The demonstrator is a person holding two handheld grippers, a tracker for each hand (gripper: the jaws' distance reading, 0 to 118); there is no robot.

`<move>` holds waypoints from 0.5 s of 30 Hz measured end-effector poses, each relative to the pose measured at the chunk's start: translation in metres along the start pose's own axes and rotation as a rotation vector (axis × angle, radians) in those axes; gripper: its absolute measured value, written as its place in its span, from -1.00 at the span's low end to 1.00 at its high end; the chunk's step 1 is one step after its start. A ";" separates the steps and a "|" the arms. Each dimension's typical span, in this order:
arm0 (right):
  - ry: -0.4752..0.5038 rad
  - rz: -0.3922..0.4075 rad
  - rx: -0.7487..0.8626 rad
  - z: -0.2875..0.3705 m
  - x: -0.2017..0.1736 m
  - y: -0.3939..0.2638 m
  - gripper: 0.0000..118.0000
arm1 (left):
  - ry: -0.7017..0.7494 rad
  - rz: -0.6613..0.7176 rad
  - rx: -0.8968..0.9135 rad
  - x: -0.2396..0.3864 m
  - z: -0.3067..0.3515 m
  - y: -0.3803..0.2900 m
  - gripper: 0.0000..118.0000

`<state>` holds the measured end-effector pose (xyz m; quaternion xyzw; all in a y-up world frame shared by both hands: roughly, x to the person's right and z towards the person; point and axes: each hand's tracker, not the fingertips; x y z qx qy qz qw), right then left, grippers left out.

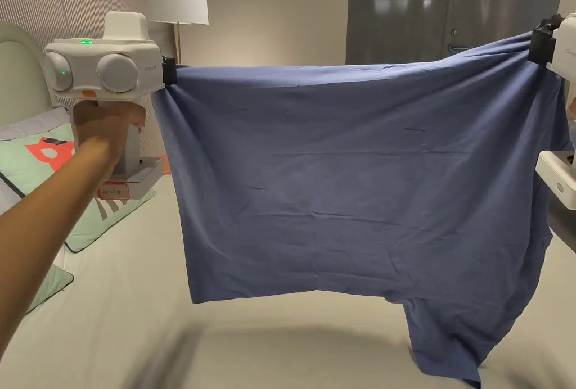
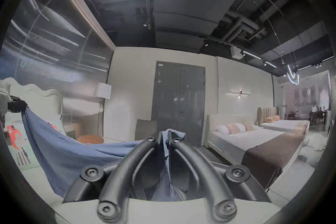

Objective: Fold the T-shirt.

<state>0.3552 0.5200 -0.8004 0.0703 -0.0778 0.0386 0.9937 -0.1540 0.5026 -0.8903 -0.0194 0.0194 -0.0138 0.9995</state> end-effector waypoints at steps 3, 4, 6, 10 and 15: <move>0.017 0.004 -0.022 0.001 -0.001 -0.023 -0.89 | 0.006 -0.017 -0.025 -0.001 -0.011 -0.026 -0.95; 0.032 0.004 -0.039 0.003 -0.002 -0.033 -0.89 | 0.017 -0.019 -0.037 -0.001 -0.015 -0.036 -0.95; 0.052 0.002 -0.073 0.005 -0.004 -0.053 -0.89 | 0.023 -0.021 -0.074 -0.001 -0.021 -0.057 -0.95; 0.071 0.040 -0.144 0.009 -0.008 -0.101 -0.89 | 0.021 -0.017 -0.136 0.000 -0.027 -0.108 -0.95; 0.083 0.028 -0.254 0.016 -0.004 -0.164 -0.89 | 0.007 -0.005 -0.219 0.002 -0.015 -0.180 -0.95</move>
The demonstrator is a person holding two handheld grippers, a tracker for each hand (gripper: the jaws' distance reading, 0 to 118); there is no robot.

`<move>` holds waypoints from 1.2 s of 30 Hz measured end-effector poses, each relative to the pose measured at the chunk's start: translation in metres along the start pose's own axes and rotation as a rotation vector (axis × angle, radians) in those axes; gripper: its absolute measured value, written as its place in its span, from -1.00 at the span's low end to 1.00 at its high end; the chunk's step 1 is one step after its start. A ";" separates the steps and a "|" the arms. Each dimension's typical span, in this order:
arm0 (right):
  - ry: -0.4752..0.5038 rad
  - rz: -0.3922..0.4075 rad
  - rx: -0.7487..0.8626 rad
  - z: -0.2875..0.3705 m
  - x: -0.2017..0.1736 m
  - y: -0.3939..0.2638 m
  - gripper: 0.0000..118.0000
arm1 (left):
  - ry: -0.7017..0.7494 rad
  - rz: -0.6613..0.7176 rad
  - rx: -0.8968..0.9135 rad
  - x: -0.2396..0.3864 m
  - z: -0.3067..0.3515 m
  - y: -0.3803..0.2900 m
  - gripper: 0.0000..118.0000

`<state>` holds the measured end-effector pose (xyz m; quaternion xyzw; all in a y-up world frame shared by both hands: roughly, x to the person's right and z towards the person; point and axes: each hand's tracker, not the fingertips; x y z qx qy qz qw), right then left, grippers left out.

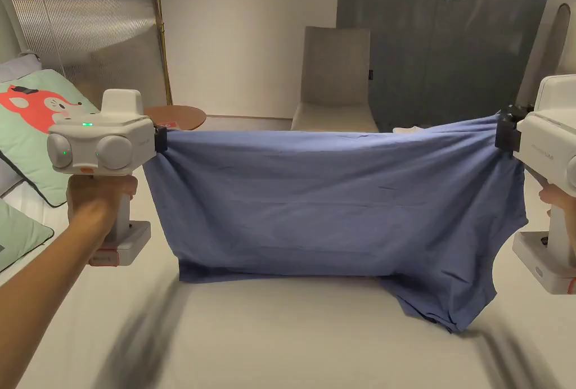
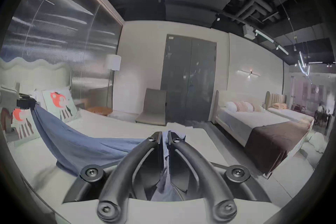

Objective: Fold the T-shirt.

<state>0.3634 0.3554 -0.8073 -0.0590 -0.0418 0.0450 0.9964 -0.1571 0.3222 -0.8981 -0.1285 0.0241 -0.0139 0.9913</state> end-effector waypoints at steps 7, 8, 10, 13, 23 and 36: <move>0.037 -0.066 -0.143 0.026 0.005 -0.086 -0.89 | -0.034 -0.025 -0.139 -0.007 0.037 -0.102 -0.95; 0.041 -0.078 -0.156 0.033 0.006 -0.097 -0.89 | -0.046 -0.026 -0.146 -0.008 0.045 -0.114 -0.95; 0.061 -0.093 -0.196 0.055 0.004 -0.120 -0.89 | -0.054 -0.030 -0.191 -0.014 0.067 -0.143 -0.95; 0.094 -0.116 -0.245 0.098 -0.003 -0.151 -0.89 | -0.060 -0.044 -0.246 -0.022 0.102 -0.182 -0.95; 0.138 -0.211 -0.390 0.242 -0.013 -0.236 -0.89 | -0.055 0.037 -0.392 -0.057 0.213 -0.277 -0.95; 0.096 -0.264 -0.549 0.360 -0.018 -0.303 -0.89 | -0.049 0.049 -0.503 -0.084 0.300 -0.336 -0.95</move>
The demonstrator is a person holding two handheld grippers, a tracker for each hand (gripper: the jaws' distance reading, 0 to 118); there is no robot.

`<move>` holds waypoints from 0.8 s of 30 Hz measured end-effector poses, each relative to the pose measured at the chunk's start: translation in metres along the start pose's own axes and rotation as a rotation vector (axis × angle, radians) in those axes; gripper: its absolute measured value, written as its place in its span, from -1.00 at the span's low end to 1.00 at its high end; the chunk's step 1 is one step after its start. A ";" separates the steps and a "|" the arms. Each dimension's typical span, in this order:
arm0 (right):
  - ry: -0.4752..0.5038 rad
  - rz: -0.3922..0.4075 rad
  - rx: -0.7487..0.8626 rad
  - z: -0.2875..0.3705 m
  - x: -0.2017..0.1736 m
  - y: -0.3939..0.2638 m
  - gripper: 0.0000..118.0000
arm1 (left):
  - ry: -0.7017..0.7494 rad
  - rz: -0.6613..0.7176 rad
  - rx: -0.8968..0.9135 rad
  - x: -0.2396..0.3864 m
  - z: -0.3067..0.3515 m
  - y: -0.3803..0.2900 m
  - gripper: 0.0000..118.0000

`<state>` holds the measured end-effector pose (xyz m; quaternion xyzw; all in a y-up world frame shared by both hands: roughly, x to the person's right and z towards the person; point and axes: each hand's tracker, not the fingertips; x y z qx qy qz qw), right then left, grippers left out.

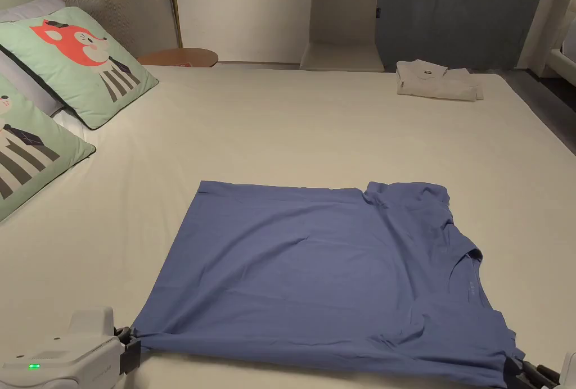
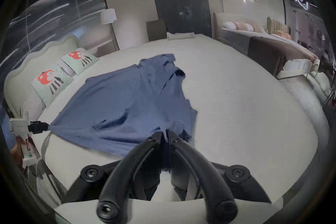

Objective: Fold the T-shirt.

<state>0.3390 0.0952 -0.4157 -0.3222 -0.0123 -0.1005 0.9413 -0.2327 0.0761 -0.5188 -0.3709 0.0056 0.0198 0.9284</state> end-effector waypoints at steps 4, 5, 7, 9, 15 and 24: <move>-0.066 0.005 -0.124 -0.014 -0.007 -0.015 -0.89 | 0.013 0.018 -0.083 0.002 -0.008 -0.012 -0.95; -0.074 0.001 -0.154 -0.028 0.006 -0.020 -0.88 | 0.018 0.018 -0.080 0.002 -0.009 -0.013 -0.94; -0.074 -0.001 -0.138 -0.029 0.000 -0.024 -0.88 | 0.034 0.010 -0.068 0.006 -0.009 -0.013 -0.91; -0.082 0.008 -0.132 -0.025 -0.001 -0.015 -0.84 | 0.045 0.002 -0.073 0.008 -0.007 -0.009 -0.63; -0.099 0.039 0.040 0.005 -0.024 0.037 0.91 | -0.021 0.133 0.055 0.034 0.029 0.026 0.82; -0.029 0.118 0.388 0.054 -0.081 0.121 0.89 | -0.104 0.018 0.467 0.103 0.099 0.103 0.82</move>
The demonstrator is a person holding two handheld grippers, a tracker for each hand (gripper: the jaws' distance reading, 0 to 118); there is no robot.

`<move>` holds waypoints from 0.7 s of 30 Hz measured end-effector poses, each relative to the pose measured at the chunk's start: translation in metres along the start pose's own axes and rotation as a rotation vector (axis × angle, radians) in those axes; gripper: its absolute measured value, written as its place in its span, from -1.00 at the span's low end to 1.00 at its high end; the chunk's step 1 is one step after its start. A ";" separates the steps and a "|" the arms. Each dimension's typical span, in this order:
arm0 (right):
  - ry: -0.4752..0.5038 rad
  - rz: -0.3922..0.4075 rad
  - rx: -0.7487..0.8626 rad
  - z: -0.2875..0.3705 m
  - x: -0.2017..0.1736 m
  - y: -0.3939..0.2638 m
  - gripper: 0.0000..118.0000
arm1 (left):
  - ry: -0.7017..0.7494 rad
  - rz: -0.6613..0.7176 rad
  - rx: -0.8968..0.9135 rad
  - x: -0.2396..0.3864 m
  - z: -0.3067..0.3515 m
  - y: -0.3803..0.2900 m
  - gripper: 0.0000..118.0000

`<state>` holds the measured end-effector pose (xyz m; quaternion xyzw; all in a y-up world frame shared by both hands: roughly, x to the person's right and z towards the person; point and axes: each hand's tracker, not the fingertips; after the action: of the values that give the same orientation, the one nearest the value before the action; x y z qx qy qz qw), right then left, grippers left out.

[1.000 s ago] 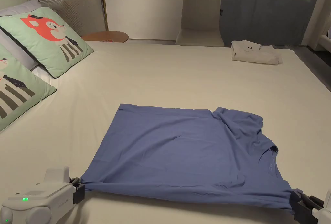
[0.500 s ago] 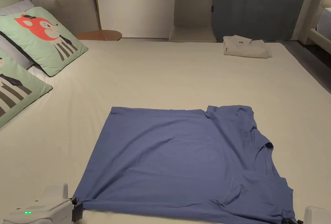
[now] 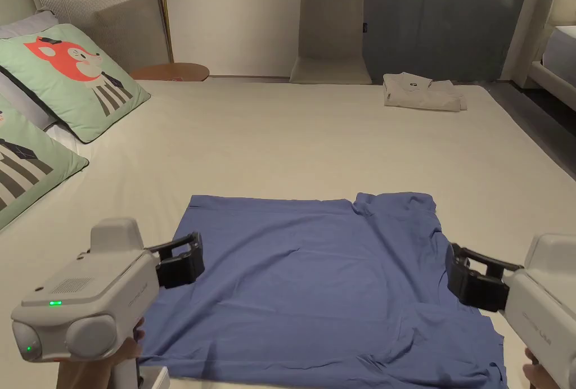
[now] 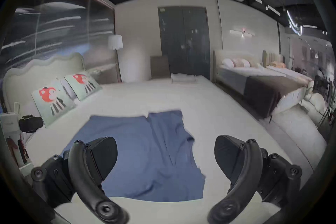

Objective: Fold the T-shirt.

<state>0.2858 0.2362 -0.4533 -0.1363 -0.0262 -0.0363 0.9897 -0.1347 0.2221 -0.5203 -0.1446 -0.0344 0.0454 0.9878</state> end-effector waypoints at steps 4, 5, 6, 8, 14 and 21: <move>-0.029 0.043 0.096 0.003 -0.018 0.019 0.85 | -0.009 -0.061 0.140 0.020 0.005 0.016 0.81; -0.037 0.064 0.118 0.001 -0.021 0.019 0.78 | -0.004 -0.080 0.154 0.026 0.007 0.019 0.79; -0.049 0.079 0.134 0.002 -0.024 0.021 0.69 | 0.001 -0.078 0.161 0.026 0.003 0.019 0.78; -0.063 0.092 0.151 0.003 -0.028 0.023 0.32 | -0.014 -0.085 0.180 0.032 0.005 0.021 0.58; -0.073 0.102 0.190 -0.004 -0.028 0.013 -0.99 | -0.027 -0.108 0.209 0.039 0.003 0.018 -1.00; -0.067 0.095 0.206 -0.002 -0.028 0.014 -0.99 | -0.050 -0.109 0.182 0.035 0.000 0.015 -1.00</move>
<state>0.2588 0.2509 -0.4602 -0.0362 -0.0566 0.0183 0.9976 -0.1011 0.2395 -0.5223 -0.0512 -0.0628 -0.0020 0.9967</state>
